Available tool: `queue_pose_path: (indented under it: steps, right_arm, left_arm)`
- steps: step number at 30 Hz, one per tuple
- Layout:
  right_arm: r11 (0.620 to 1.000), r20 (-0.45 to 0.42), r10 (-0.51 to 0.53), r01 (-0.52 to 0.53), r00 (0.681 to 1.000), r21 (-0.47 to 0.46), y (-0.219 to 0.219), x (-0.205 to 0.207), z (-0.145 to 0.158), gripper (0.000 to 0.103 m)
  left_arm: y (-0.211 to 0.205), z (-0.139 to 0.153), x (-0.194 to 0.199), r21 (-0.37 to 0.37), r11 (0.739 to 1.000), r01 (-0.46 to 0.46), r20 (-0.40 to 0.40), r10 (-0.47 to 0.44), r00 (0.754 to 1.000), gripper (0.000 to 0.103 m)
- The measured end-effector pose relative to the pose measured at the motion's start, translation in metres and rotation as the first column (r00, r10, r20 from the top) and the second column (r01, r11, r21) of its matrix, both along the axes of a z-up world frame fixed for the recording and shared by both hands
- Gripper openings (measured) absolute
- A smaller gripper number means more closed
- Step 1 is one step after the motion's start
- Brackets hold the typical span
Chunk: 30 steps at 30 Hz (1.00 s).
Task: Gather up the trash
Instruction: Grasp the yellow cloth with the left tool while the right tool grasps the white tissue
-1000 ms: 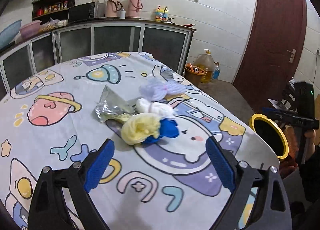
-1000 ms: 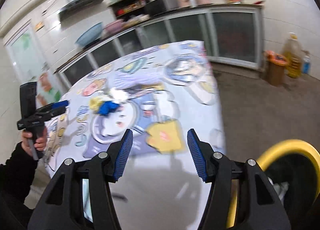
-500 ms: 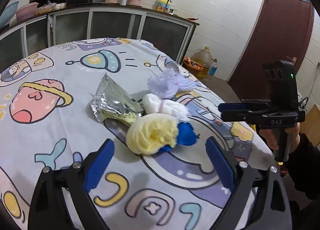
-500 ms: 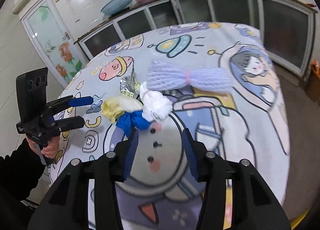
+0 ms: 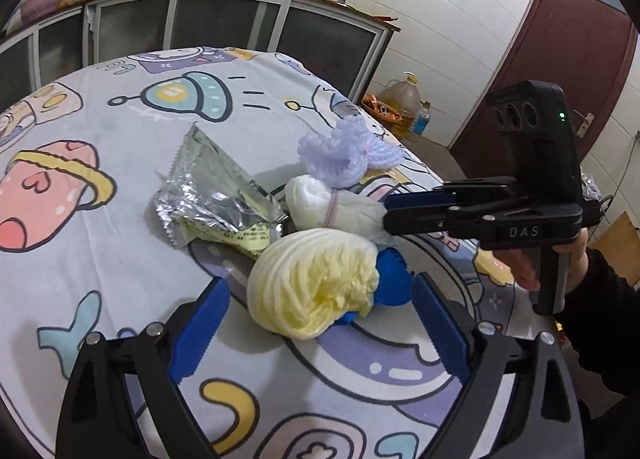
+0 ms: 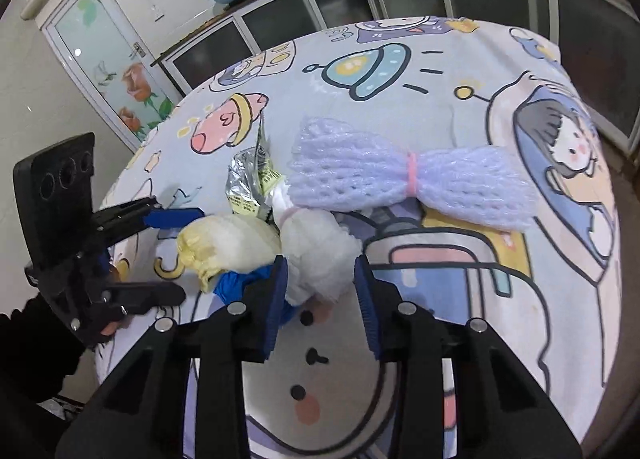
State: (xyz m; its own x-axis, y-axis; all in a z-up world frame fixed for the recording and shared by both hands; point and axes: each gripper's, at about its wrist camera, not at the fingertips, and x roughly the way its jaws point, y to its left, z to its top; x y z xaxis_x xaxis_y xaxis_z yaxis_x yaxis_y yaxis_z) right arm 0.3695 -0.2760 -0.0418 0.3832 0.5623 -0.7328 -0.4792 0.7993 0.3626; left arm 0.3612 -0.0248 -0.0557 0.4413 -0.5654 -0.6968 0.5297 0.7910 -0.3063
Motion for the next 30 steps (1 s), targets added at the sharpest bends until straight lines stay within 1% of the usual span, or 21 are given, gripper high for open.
queue_pose_path:
  steps: [1, 3, 4, 5, 6, 8, 9, 11, 12, 13, 14, 17, 22, 27, 30]
  right_arm:
    - [1.0, 0.002, 0.0, 0.0, 1.0, -0.013, 0.003, 0.002, -0.001, 0.035]
    - [1.0, -0.016, -0.002, 0.002, 1.0, -0.023, 0.007, 0.007, -0.006, 0.035]
    - [1.0, -0.027, -0.003, 0.003, 1.0, -0.012, 0.007, 0.008, -0.008, 0.035]
    - [1.0, -0.039, -0.002, 0.002, 0.999, -0.002, 0.008, 0.01, -0.009, 0.035]
    - [1.0, -0.043, -0.001, 0.0, 0.999, -0.001, 0.009, 0.01, -0.01, 0.035]
    - [1.0, -0.048, 0.0, -0.001, 0.999, -0.007, 0.011, 0.012, -0.011, 0.035]
    - [1.0, -0.05, 0.002, -0.003, 0.999, -0.01, 0.012, 0.012, -0.011, 0.035]
    - [1.0, -0.055, -0.004, 0.003, 0.998, -0.019, 0.014, 0.013, -0.012, 0.027]
    - [1.0, -0.06, -0.005, 0.004, 0.998, -0.019, 0.014, 0.012, -0.012, 0.024]
    - [1.0, -0.056, -0.01, 0.008, 0.998, -0.022, 0.014, 0.01, -0.011, 0.021]
    - [1.0, -0.053, -0.01, 0.009, 0.999, -0.024, 0.014, 0.006, -0.008, 0.019]
    - [1.0, -0.037, -0.008, 0.008, 0.999, 0.002, 0.011, -0.005, 0.002, 0.017]
    - [0.998, -0.019, -0.015, 0.016, 1.0, 0.052, 0.003, -0.023, 0.023, 0.017]
    - [0.998, 0.027, 0.0, -0.002, 1.0, 0.068, 0.003, -0.054, 0.043, 0.017]
    - [0.996, 0.018, 0.011, -0.012, 1.0, 0.086, 0.003, -0.07, 0.047, 0.017]
  left_arm:
    - [-0.001, -0.001, 0.003, -0.004, 1.0, 0.003, -0.004, -0.003, 1.0, 0.088]
    - [-0.004, -0.003, 0.007, -0.005, 1.0, 0.004, -0.011, -0.004, 1.0, 0.082]
    - [-0.006, -0.005, 0.009, -0.005, 1.0, 0.006, -0.015, -0.006, 1.0, 0.076]
    - [-0.007, -0.007, 0.011, 0.006, 1.0, -0.003, -0.013, 0.003, 1.0, 0.073]
    - [-0.008, -0.008, 0.01, 0.012, 1.0, -0.008, -0.012, 0.008, 1.0, 0.073]
    - [-0.009, -0.011, 0.01, 0.022, 1.0, -0.016, -0.012, 0.016, 1.0, 0.063]
    - [-0.009, -0.012, 0.009, 0.031, 0.999, -0.021, -0.013, 0.021, 1.0, 0.061]
    - [-0.009, -0.014, 0.011, 0.045, 0.998, -0.039, -0.018, 0.04, 0.999, 0.044]
    - [-0.007, -0.013, 0.012, 0.044, 0.998, -0.046, -0.026, 0.048, 0.999, 0.041]
    - [-0.005, -0.012, 0.013, 0.044, 0.998, -0.055, -0.032, 0.057, 0.998, 0.035]
    - [-0.002, -0.011, 0.012, 0.048, 0.997, -0.066, -0.035, 0.068, 0.997, 0.024]
    - [0.008, -0.004, 0.007, 0.043, 0.995, -0.085, -0.034, 0.086, 0.996, 0.021]
    - [0.03, 0.015, -0.017, 0.04, 0.994, -0.104, 0.0, 0.104, 0.995, 0.02]
    - [0.055, 0.031, -0.045, -0.003, 0.99, -0.142, 0.016, 0.142, 0.99, 0.02]
    - [0.066, 0.033, -0.061, -0.021, 0.987, -0.162, -0.003, 0.162, 0.987, 0.02]
